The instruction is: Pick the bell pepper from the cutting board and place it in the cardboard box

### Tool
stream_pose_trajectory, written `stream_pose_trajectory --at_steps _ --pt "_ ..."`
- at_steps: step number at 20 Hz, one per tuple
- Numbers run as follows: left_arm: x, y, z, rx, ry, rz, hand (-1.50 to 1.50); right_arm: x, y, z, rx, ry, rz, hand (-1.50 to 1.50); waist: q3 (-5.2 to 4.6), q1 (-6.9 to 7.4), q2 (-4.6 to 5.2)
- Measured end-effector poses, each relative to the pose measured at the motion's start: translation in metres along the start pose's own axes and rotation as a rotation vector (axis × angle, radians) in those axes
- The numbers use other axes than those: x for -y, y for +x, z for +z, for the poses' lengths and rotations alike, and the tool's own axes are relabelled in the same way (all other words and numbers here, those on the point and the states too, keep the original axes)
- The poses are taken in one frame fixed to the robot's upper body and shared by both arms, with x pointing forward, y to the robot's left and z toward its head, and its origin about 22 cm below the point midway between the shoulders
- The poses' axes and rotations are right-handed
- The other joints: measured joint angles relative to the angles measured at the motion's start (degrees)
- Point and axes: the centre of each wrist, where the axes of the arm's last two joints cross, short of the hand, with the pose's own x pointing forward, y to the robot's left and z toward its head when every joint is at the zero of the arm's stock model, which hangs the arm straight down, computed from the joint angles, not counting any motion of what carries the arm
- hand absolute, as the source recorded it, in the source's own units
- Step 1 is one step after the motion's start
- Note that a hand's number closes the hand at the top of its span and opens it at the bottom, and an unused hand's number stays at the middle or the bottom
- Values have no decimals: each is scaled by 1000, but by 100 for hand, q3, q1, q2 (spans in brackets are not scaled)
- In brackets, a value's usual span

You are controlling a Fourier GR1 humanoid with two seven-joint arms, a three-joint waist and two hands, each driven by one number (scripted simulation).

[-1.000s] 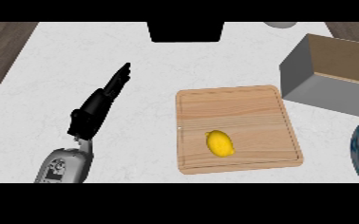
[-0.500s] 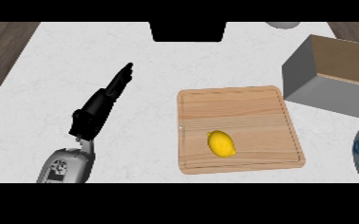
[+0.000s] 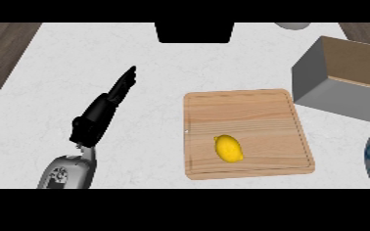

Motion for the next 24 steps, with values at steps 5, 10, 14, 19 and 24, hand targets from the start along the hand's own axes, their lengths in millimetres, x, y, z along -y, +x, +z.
stream_pose_trajectory --at_steps 5,10,14,19,24 --pt "5 1 1 0 0 -2 0 -32 -16 -26 -15 33 62 150 0 25 8" --pt "5 -1 -7 -1 -7 1 0 -73 -34 -39 -44 80 61 150 1 23 15" --pt "4 -5 -8 2 -6 1 0 -98 -53 -42 -145 145 -39 -150 4 32 23" --pt "9 -6 -6 -2 -11 3 0 -113 -74 -51 -181 183 -129 -150 -33 36 -10" --pt "6 -8 -7 0 -1 0 0 -117 -82 -51 -170 94 -328 -150 -9 9 -5"
